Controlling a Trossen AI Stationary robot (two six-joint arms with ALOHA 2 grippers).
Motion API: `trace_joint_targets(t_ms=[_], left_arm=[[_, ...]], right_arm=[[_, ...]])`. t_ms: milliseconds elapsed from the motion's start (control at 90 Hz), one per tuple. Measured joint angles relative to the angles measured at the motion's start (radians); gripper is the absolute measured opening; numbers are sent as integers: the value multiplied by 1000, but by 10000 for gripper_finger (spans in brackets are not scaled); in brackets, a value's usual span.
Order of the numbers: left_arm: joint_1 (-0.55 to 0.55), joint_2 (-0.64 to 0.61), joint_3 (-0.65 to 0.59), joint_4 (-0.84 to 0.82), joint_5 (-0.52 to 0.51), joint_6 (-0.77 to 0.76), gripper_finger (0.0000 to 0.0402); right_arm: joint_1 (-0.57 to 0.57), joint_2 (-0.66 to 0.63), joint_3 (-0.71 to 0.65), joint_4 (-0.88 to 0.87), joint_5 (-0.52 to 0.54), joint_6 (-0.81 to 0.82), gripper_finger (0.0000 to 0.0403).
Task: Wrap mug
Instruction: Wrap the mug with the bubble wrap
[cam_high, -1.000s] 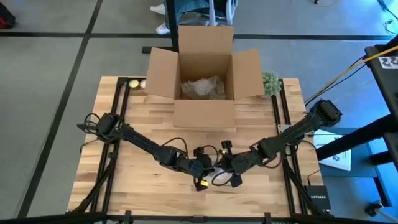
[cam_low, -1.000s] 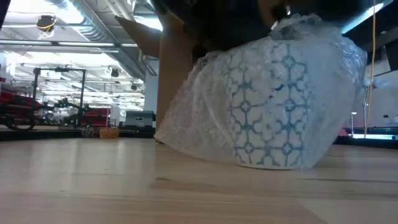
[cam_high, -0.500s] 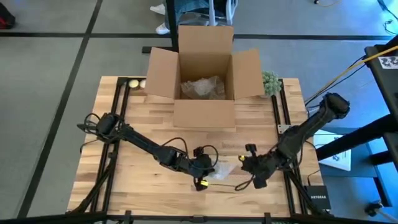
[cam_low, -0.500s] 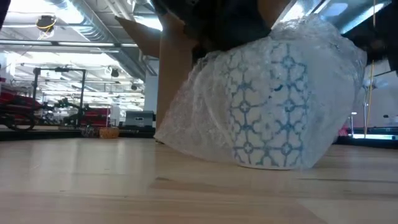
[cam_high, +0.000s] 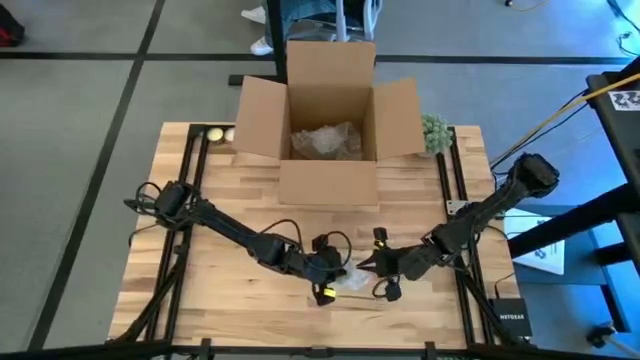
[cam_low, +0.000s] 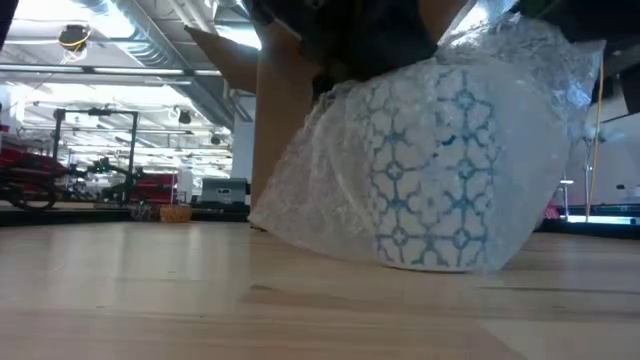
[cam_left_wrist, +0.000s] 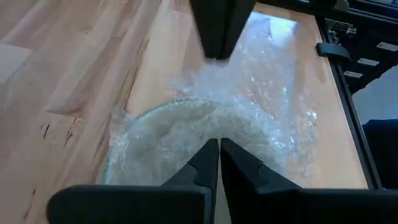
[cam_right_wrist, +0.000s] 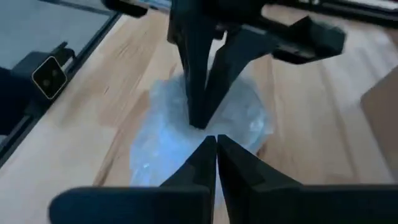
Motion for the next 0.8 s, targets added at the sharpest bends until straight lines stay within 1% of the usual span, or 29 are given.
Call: trace_joint_targets(t_ms=[89, 211, 400, 556, 722, 800], left_arm=[[1, 0, 0, 0, 0, 0, 0], [1, 0, 0, 1, 0, 0, 0], [1, 0, 0, 1, 0, 0, 0], [0, -4, -2, -12, 3, 13, 0], [-7, -60, -6, -67, 4, 19, 0], [-9, -114, 0, -65, -4, 18, 0]], right_arm=[[-22, 39, 0, 49, -55, -4, 1], [-38, 74, 2, 109, -76, -31, 1], [-69, 106, 59, 86, -99, -77, 1], [-92, 151, 78, 70, -171, -77, 1], [-95, 162, 80, 59, -171, -73, 1], [-94, 163, 77, 56, -176, -71, 1]])
